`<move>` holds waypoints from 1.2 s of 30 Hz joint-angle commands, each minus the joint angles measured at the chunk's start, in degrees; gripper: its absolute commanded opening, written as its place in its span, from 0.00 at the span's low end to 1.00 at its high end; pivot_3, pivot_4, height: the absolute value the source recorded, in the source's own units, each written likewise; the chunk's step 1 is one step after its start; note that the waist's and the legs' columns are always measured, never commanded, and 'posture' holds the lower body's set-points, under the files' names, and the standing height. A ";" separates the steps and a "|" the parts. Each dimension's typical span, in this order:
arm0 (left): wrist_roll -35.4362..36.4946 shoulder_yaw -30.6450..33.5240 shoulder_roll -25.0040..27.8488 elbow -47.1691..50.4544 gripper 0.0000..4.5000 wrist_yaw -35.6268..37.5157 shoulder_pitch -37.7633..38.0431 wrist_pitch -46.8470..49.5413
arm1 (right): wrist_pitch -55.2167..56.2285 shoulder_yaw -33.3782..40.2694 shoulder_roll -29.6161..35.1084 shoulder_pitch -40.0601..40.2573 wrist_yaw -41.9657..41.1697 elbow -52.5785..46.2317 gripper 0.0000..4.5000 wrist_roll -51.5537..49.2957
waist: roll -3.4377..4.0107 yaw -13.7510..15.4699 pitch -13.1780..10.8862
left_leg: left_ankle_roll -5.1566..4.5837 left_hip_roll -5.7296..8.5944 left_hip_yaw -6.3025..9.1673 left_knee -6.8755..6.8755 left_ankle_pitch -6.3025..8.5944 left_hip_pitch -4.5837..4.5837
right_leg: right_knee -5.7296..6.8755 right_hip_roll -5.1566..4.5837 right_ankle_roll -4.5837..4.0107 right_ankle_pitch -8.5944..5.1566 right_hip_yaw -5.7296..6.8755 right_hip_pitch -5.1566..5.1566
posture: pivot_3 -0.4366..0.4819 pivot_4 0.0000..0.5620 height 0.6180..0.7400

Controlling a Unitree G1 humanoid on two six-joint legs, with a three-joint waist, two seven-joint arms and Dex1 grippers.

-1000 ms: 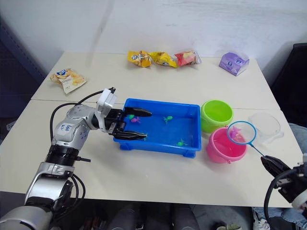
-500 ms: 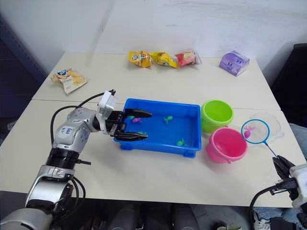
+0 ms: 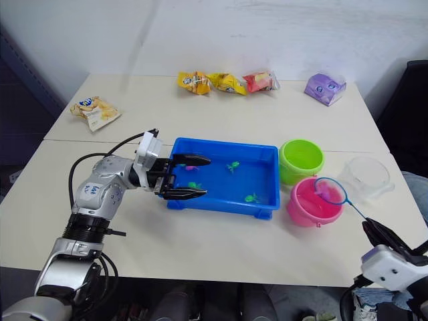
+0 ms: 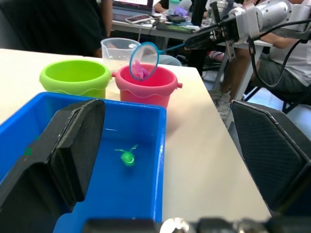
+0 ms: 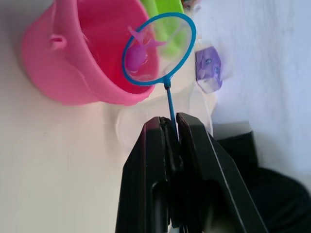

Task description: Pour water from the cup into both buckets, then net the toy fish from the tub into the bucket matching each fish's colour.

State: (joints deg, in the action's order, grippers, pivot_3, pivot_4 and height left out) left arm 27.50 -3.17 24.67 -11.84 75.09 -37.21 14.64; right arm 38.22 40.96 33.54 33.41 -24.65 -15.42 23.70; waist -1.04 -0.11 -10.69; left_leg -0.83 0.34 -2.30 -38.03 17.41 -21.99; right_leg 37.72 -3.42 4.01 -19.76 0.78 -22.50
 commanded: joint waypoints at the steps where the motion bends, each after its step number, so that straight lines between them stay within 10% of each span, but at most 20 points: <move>1: 0.36 1.20 -0.70 2.00 0.99 -0.80 0.27 -2.38 | 8.20 4.73 1.66 -0.97 12.84 2.65 0.00 11.80 | 0.00 0.02 0.00 | 0.01 0.00 0.00 0.00 -0.01 0.00 | 0.00 0.00 0.00 0.00 0.00 0.00 | 0.48 0.27 1.00; 11: 0.88 2.01 -0.18 3.46 0.99 -3.19 0.41 -1.68 | 10.68 3.37 2.44 0.03 25.21 5.61 0.00 17.02 | 0.00 -0.11 0.00 | 0.13 0.00 -0.02 0.00 -0.09 0.03 | 0.03 0.03 -0.02 -0.01 -0.02 0.01 | 0.48 0.27 1.00; 17: 1.99 6.46 4.12 2.52 0.99 -5.26 3.46 1.24 | -9.07 -12.92 6.97 -0.34 5.19 -8.18 0.00 -26.99 | 0.02 -1.61 -0.01 | 0.11 -0.07 -0.04 0.09 -0.08 0.46 | 0.05 0.06 -0.05 -0.03 -0.06 0.38 | 0.48 0.27 1.00; 27: 0.95 14.28 11.08 1.86 0.99 -9.29 9.05 -0.51 | -58.57 -34.30 16.75 -33.14 -1.93 -20.28 0.00 -59.37 | -0.07 -1.35 -0.03 | -0.12 -0.13 0.25 0.10 0.08 0.86 | -0.13 -0.03 -0.09 -0.05 0.23 0.89 | 0.48 0.27 1.00; 36: -0.52 17.10 17.03 -5.23 0.99 -6.86 10.93 -4.83 | -91.91 -50.10 -2.02 -64.66 8.31 -7.79 0.00 -61.54 | -0.13 -1.04 -0.03 | -0.06 -0.10 0.31 0.16 0.07 0.45 | -0.19 -0.15 -0.16 -0.08 0.35 0.47 | 0.48 0.27 1.00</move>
State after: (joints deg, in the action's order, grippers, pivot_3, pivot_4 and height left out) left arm 27.10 12.93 40.85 -16.62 67.28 -25.91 11.22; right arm -50.47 -8.71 32.46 -29.84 -17.45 -23.53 -37.71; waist -1.17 -1.14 -10.72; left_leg -0.89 0.26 -2.00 -37.89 17.48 -21.71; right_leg 37.53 -3.58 3.85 -19.84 1.13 -22.18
